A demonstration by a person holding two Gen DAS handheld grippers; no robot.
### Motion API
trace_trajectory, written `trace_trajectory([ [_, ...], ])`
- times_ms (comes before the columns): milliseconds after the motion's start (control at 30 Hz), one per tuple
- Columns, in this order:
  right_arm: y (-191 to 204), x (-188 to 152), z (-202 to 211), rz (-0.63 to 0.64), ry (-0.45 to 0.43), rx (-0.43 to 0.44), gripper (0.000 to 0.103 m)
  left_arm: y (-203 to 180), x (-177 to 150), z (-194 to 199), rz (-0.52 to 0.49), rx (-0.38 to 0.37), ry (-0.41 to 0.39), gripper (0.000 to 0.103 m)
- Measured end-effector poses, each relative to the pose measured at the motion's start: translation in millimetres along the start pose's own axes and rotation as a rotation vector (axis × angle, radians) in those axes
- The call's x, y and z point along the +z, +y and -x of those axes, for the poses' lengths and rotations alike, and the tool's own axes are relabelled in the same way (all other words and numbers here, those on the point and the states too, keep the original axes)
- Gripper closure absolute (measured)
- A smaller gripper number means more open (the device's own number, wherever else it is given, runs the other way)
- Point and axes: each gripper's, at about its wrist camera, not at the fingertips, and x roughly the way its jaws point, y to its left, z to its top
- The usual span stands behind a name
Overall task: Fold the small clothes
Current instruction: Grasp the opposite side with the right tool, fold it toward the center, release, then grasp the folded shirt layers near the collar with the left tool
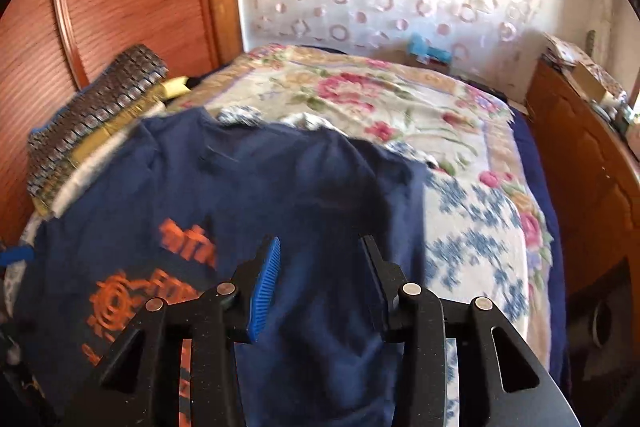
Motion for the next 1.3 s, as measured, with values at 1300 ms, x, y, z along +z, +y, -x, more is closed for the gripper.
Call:
trace_trajectory([
  [1300, -5.3, -24.4, -38.2, -0.025, 0.024, -0.033, 0.039, 101.1, 91.5, -163.4, -0.052, 0.07, 0.282, 0.055],
])
